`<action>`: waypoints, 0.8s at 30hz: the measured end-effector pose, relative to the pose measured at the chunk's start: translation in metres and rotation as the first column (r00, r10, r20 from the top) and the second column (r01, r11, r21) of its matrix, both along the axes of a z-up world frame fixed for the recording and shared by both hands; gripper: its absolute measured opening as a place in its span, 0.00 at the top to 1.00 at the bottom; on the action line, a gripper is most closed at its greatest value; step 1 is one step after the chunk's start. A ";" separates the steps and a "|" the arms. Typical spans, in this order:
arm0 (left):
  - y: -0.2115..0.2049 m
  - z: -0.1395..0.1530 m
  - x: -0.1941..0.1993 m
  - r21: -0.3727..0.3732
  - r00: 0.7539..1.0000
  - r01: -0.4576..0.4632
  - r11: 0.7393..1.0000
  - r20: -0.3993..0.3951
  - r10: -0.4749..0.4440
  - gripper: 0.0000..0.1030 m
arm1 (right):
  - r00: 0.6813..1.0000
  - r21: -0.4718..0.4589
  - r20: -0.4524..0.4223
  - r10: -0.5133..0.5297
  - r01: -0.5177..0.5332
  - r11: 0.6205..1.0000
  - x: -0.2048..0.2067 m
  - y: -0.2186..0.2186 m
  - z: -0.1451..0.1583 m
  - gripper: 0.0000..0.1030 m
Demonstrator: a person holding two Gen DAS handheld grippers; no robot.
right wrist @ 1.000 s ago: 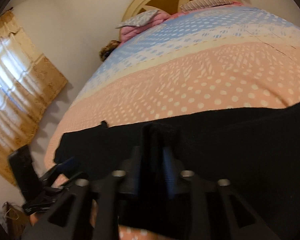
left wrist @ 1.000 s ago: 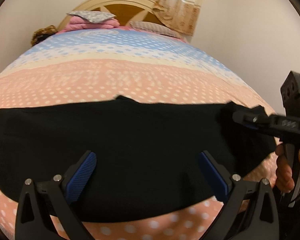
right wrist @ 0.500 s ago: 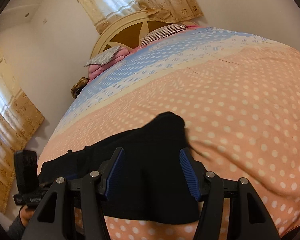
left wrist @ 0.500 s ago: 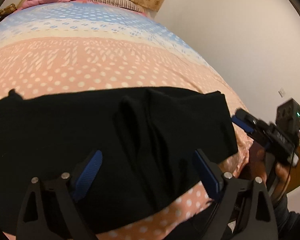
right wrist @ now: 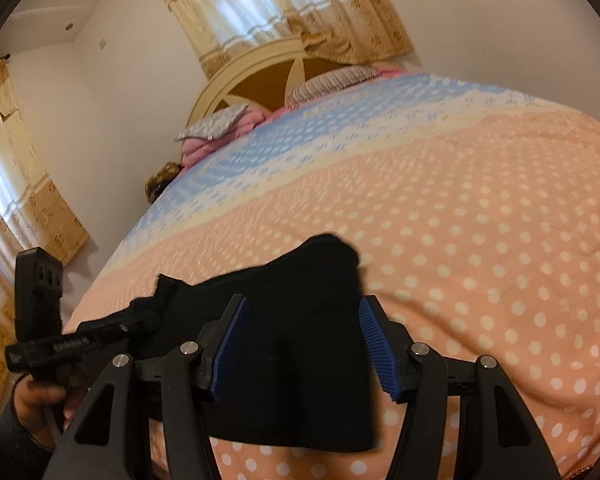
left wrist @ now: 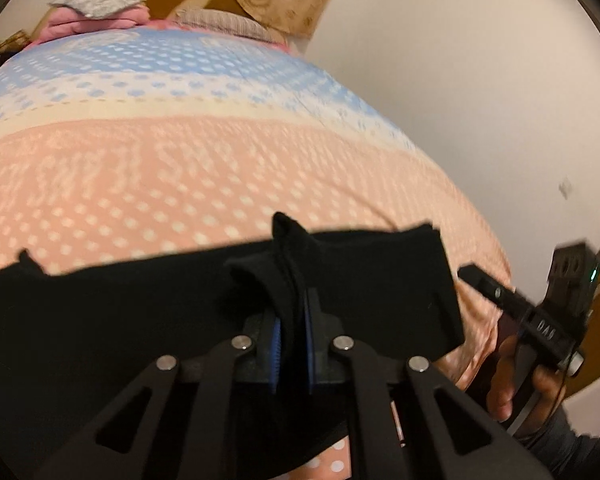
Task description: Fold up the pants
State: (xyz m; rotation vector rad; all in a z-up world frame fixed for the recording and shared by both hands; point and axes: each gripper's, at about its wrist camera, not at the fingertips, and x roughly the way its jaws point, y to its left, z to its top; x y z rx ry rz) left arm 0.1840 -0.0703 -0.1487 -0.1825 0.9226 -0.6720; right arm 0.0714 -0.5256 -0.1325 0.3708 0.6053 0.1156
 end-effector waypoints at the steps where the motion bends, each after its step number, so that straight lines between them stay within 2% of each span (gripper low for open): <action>1: 0.005 0.000 0.004 0.002 1.000 -0.006 1.000 0.001 0.005 0.90 | 1.000 -0.004 0.008 0.000 0.000 1.000 -0.001 0.001 0.001 0.43; 4: 0.021 -0.009 0.006 0.046 0.999 -0.048 0.998 -0.011 0.049 0.90 | 0.999 -0.014 0.033 0.036 -0.036 0.999 -0.002 0.007 0.004 0.43; 8: 0.022 -0.024 0.008 0.029 0.997 -0.056 0.998 -0.047 0.057 0.90 | 0.983 -0.050 0.052 0.178 -0.176 0.983 -0.005 0.034 0.003 0.43; 10: 0.019 -0.031 0.009 0.048 0.996 -0.064 0.997 -0.055 0.067 0.90 | 0.974 -0.095 0.004 0.227 -0.226 0.970 0.000 0.047 -0.005 0.43; 11: 0.020 -0.033 0.009 0.049 0.996 -0.070 0.996 -0.060 0.073 0.88 | 0.978 -0.121 -0.046 0.205 -0.209 0.970 0.006 0.050 -0.014 0.43; 12: 0.021 -0.034 0.009 0.051 0.995 -0.079 0.996 -0.062 0.082 0.83 | 0.976 -0.126 -0.095 0.198 -0.209 0.970 0.012 0.050 -0.023 0.43; 13: 0.022 -0.034 0.009 0.050 0.994 -0.084 0.995 -0.060 0.087 0.82 | 0.972 -0.127 -0.114 0.207 -0.221 0.967 0.017 0.049 -0.029 0.43; 14: 0.023 -0.036 0.009 0.063 0.994 -0.087 0.994 -0.059 0.091 0.73 | 0.973 -0.137 -0.077 0.216 -0.225 0.965 0.014 0.048 -0.028 0.43; 16: 0.027 -0.035 0.005 0.077 0.994 -0.096 0.992 -0.039 0.100 0.63 | 0.970 -0.174 -0.070 0.233 -0.242 0.954 0.011 0.051 -0.026 0.43; 18: 0.033 -0.032 0.002 0.094 0.992 -0.121 0.988 -0.010 0.122 0.48 | 0.973 -0.176 -0.049 0.224 -0.229 0.957 0.007 0.052 -0.024 0.43; 21: 0.040 -0.024 -0.006 0.146 0.986 -0.159 0.976 0.080 0.148 0.38 | 0.972 -0.189 -0.012 0.236 -0.234 0.954 -0.001 0.055 -0.019 0.43; 22: 0.042 -0.024 -0.008 0.203 0.980 -0.183 0.962 0.110 0.163 0.38 | 0.971 -0.204 0.006 0.238 -0.232 0.951 -0.004 0.058 -0.017 0.42; 24: 0.047 -0.027 -0.007 0.252 0.974 -0.211 0.944 0.138 0.181 0.38 | 0.975 -0.244 0.037 0.218 -0.202 0.948 -0.009 0.065 -0.010 0.42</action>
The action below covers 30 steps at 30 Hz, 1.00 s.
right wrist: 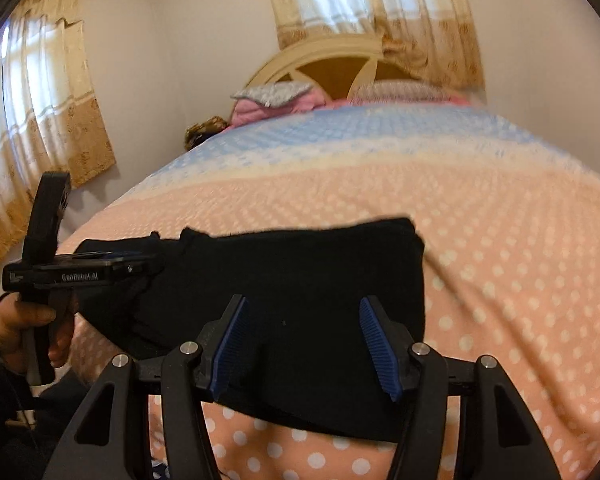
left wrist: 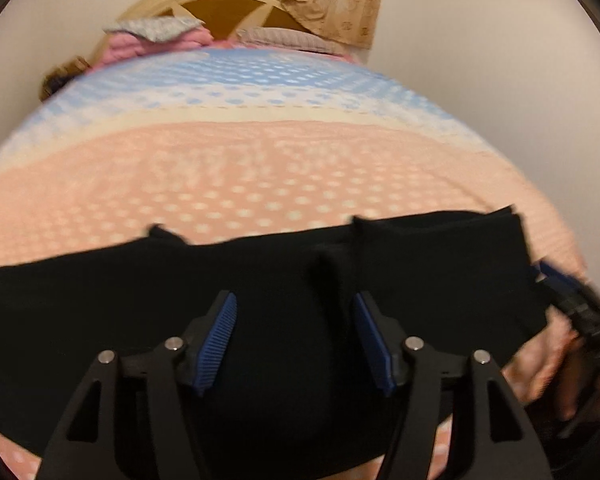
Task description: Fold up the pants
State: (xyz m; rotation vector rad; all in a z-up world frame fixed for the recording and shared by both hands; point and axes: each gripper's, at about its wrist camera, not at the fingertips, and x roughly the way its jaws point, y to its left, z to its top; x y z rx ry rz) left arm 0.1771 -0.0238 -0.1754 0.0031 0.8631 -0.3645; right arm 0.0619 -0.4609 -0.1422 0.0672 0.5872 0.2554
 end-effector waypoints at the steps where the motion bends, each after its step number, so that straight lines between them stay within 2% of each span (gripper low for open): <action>1: 0.001 -0.004 0.003 0.015 1.000 -0.001 1.000 -0.015 0.001 0.38 | 1.000 -0.002 0.005 0.001 -0.001 1.000 -0.002 0.005 0.003 0.41; 3: 0.008 -0.011 0.007 0.025 0.998 -0.025 0.999 -0.052 0.027 0.38 | 0.999 -0.006 -0.011 0.046 -0.046 0.999 0.002 0.021 0.005 0.40; 4: 0.013 -0.010 0.007 0.004 0.998 -0.034 0.999 -0.056 0.034 0.38 | 0.996 -0.015 -0.025 0.080 -0.080 0.997 0.005 0.033 0.005 0.40; 6: 0.023 -0.004 0.004 -0.034 0.999 -0.034 0.999 -0.042 0.033 0.38 | 0.990 -0.013 -0.041 0.134 -0.135 0.991 0.010 0.049 0.006 0.40; 9: 0.044 0.010 -0.005 -0.024 0.998 -0.066 0.998 0.005 0.066 0.36 | 0.977 -0.018 -0.046 0.210 -0.211 0.977 0.016 0.076 0.006 0.40; 12: 0.076 0.019 -0.014 -0.037 0.991 -0.131 0.991 0.021 0.132 0.28 | 0.950 -0.039 -0.049 0.308 -0.310 0.950 0.013 0.104 0.004 0.40; 15: 0.096 0.021 -0.020 -0.068 0.986 -0.165 0.984 0.013 0.166 0.26 | 0.917 -0.102 -0.075 0.391 -0.397 0.912 0.002 0.129 -0.008 0.41; 17: 0.101 0.017 -0.021 -0.081 0.985 -0.173 0.982 0.003 0.174 0.26 | 0.907 -0.172 -0.088 0.412 -0.421 0.891 -0.006 0.142 -0.018 0.48; 19: 0.100 0.014 -0.019 -0.088 0.984 -0.176 0.980 -0.007 0.176 0.26 | 0.912 -0.213 -0.106 0.396 -0.410 0.887 -0.005 0.149 -0.025 0.65; 23: 0.091 0.008 -0.017 -0.099 0.987 -0.161 0.982 -0.025 0.160 0.26 | 0.926 -0.169 -0.121 0.358 -0.375 0.912 0.007 0.142 -0.026 0.70; 24: 0.090 0.008 -0.017 -0.097 0.987 -0.157 0.983 -0.025 0.156 0.26 | 0.928 -0.167 -0.125 0.352 -0.369 0.914 0.010 0.141 -0.026 0.79; 25: 0.090 0.008 -0.018 -0.097 0.988 -0.153 0.983 -0.025 0.152 0.26 | 0.926 -0.173 -0.133 0.352 -0.372 0.912 0.011 0.141 -0.026 0.92; 30: 0.095 0.005 -0.017 -0.106 0.987 -0.158 0.982 -0.035 0.155 0.26 | 0.922 -0.179 -0.142 0.360 -0.382 0.907 0.008 0.144 -0.023 0.96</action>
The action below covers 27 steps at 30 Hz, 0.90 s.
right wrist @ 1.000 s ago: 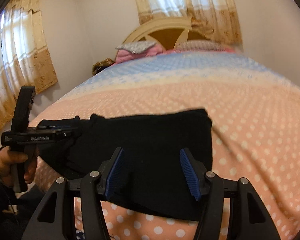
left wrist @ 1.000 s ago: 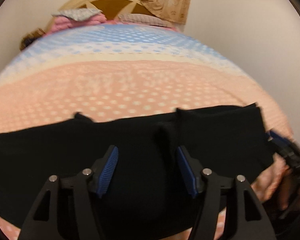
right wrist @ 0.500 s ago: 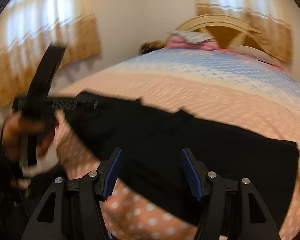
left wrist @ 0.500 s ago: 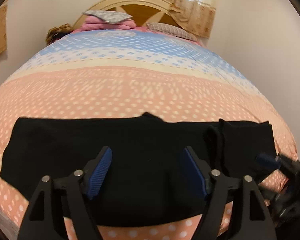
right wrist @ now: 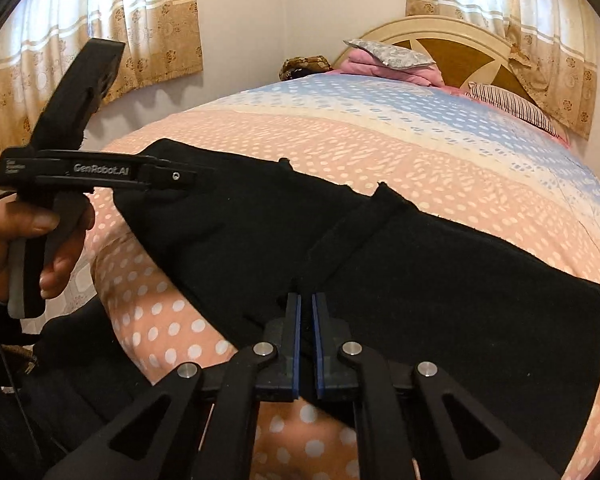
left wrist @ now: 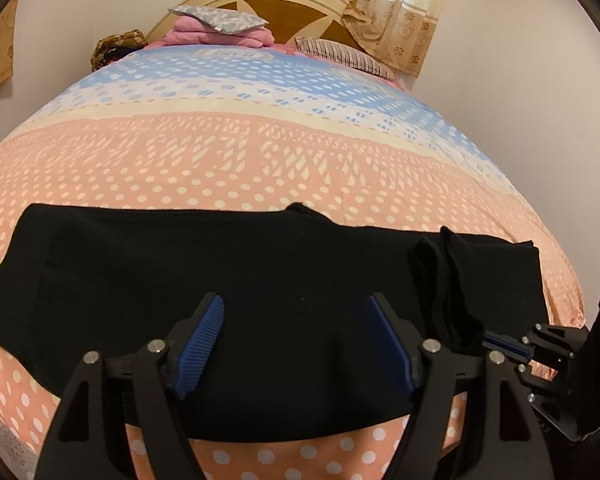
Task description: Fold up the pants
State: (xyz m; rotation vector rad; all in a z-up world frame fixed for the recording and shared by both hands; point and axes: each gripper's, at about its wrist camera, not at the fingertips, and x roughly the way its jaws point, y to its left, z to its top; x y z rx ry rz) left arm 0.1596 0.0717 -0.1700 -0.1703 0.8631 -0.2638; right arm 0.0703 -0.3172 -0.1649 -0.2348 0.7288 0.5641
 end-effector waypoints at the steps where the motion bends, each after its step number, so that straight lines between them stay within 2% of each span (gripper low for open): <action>1: 0.002 -0.001 0.000 -0.001 1.000 -0.004 1.000 -0.005 0.004 0.26 | 1.000 0.001 0.004 0.003 -0.003 1.000 -0.003 -0.001 0.002 0.96; 4: 0.007 0.000 -0.001 -0.006 1.000 -0.011 1.000 -0.005 0.011 0.26 | 0.999 0.029 0.044 0.019 -0.021 0.999 -0.012 -0.001 0.014 0.96; 7: 0.010 0.000 -0.002 -0.005 1.000 -0.018 1.000 0.001 0.018 0.26 | 0.996 0.009 0.074 0.048 -0.049 0.999 -0.017 0.004 0.016 0.96; 9: 0.010 0.000 -0.002 -0.007 1.000 -0.020 1.000 -0.004 0.020 0.26 | 0.997 -0.021 0.053 0.057 -0.055 0.998 -0.015 0.007 0.007 0.96; 11: 0.010 0.000 -0.002 -0.004 1.000 -0.016 1.000 -0.003 0.016 0.26 | 0.998 -0.062 -0.018 0.068 -0.069 0.996 -0.007 0.011 -0.013 0.96; 16: 0.012 0.005 -0.002 0.037 1.000 0.006 0.999 0.014 -0.006 0.26 | 0.995 -0.101 -0.005 0.100 -0.100 0.990 -0.012 0.016 -0.010 0.93; 18: 0.021 0.010 -0.002 0.066 0.999 0.002 0.998 0.032 -0.004 0.26 | 0.996 -0.067 0.002 0.093 -0.093 0.993 -0.013 0.011 -0.004 0.86; 21: 0.046 0.017 -0.002 0.117 0.998 -0.026 0.993 0.060 0.019 0.26 | 0.998 0.039 -0.001 0.070 -0.070 0.997 -0.007 -0.001 0.009 0.66; 23: 0.073 0.021 -0.001 0.163 0.995 -0.078 0.984 0.079 0.066 0.26 | 0.999 0.106 0.005 0.048 -0.048 0.993 -0.001 -0.007 0.021 0.63; 27: 0.127 0.017 0.000 0.177 0.977 -0.207 0.962 0.097 0.192 0.26 | 1.000 0.152 0.007 -0.009 0.008 0.988 0.016 -0.008 0.028 0.63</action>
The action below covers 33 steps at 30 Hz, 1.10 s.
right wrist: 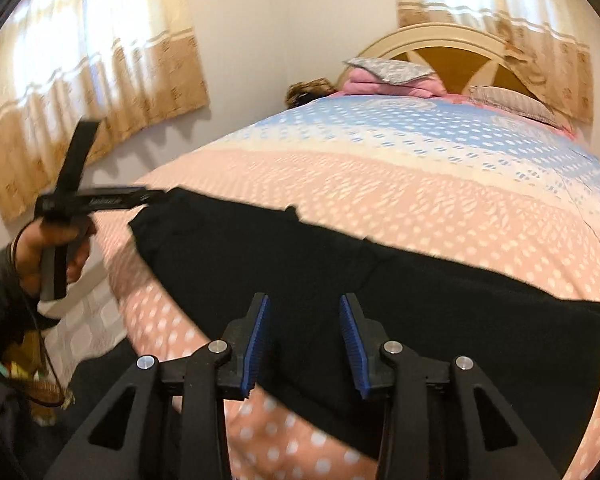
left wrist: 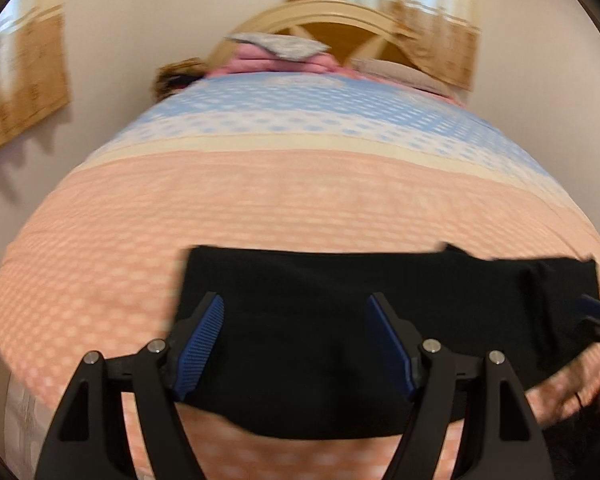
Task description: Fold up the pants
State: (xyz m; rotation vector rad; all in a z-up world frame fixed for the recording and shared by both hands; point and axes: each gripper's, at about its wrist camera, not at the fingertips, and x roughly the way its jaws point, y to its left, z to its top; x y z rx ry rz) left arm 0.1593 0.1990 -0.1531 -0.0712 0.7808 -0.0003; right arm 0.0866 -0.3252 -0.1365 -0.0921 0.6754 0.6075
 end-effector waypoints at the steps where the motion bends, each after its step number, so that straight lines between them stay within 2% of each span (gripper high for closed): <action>1: 0.014 -0.004 0.001 0.001 0.999 -0.036 0.999 -0.001 0.036 0.26 | 1.000 0.004 -0.002 -0.012 0.012 1.000 0.004 0.002 -0.001 0.63; 4: 0.043 -0.019 0.003 -0.010 0.994 -0.102 0.995 -0.028 0.101 0.26 | 0.997 -0.008 -0.068 -0.021 0.020 1.000 0.022 0.010 -0.017 0.63; 6: 0.054 -0.032 0.005 -0.022 0.992 -0.115 0.993 -0.059 0.114 0.26 | 0.990 -0.057 -0.130 -0.045 0.038 0.998 0.034 0.016 -0.034 0.62; 9: 0.063 -0.052 0.010 -0.081 0.990 -0.109 0.991 -0.094 0.102 0.26 | 0.993 -0.090 -0.107 -0.048 0.038 0.995 0.033 0.020 -0.037 0.62; 11: 0.064 -0.059 0.015 -0.153 0.993 -0.088 0.984 -0.094 0.074 0.26 | 0.994 -0.089 -0.094 -0.054 0.046 0.995 0.027 0.019 -0.029 0.62; 13: 0.064 -0.063 0.018 -0.194 0.994 -0.077 0.978 -0.093 0.060 0.21 | 0.995 -0.076 -0.078 -0.054 0.048 0.996 0.020 0.016 -0.024 0.62; 16: 0.051 -0.063 0.020 -0.140 0.994 -0.054 0.989 -0.097 0.041 0.21 | 0.996 -0.084 -0.070 -0.064 0.058 0.995 0.009 0.008 -0.025 0.59; 17: 0.048 -0.063 0.020 -0.120 0.994 -0.048 0.992 -0.101 0.036 0.24 | 0.995 -0.088 -0.078 -0.067 0.060 0.994 0.008 0.007 -0.027 0.58; 18: 0.048 -0.062 0.023 -0.123 0.994 -0.044 0.991 -0.102 0.031 0.31 | 0.994 -0.090 -0.085 -0.074 0.066 0.994 0.007 0.005 -0.030 0.58; 19: 0.048 -0.060 0.020 -0.153 0.995 -0.030 0.988 -0.101 0.014 0.39 | 0.993 -0.088 -0.085 -0.083 0.076 0.993 0.007 0.002 -0.033 0.58; 21: 0.048 -0.054 0.019 -0.173 0.995 -0.002 0.985 -0.097 -0.015 0.69 | 0.992 -0.068 -0.080 -0.097 0.091 0.993 0.006 -0.002 -0.032 0.58; 22: 0.047 -0.052 0.017 -0.196 0.994 0.027 0.980 -0.096 -0.046 0.74 | 0.992 -0.062 -0.081 -0.099 0.094 0.994 0.005 -0.003 -0.031 0.57; 25: 0.046 -0.054 0.015 -0.173 0.994 0.031 0.984 -0.099 -0.049 0.73 | 0.993 -0.067 -0.076 -0.095 0.090 0.994 0.006 -0.003 -0.033 0.57; 27: 0.056 -0.058 0.018 -0.234 0.996 0.001 0.972 -0.088 -0.022 0.65 | 0.993 -0.055 -0.069 -0.095 0.091 0.994 0.006 -0.005 -0.035 0.57; 29: 0.061 -0.060 0.017 -0.279 0.997 -0.011 0.960 -0.077 -0.010 0.64 | 0.993 -0.044 -0.071 -0.096 0.094 0.995 0.006 -0.008 -0.034 0.57; 32: 0.057 -0.059 0.015 -0.254 0.997 -0.001 0.967 -0.075 -0.019 0.64 | 0.993 -0.056 -0.075 -0.088 0.084 0.995 0.007 -0.007 -0.037 0.57; 33: 0.057 -0.058 0.015 -0.262 0.996 0.012 0.965 -0.079 -0.034 0.70 | 0.994 -0.058 -0.071 -0.089 0.085 0.995 0.006 -0.007 -0.037 0.57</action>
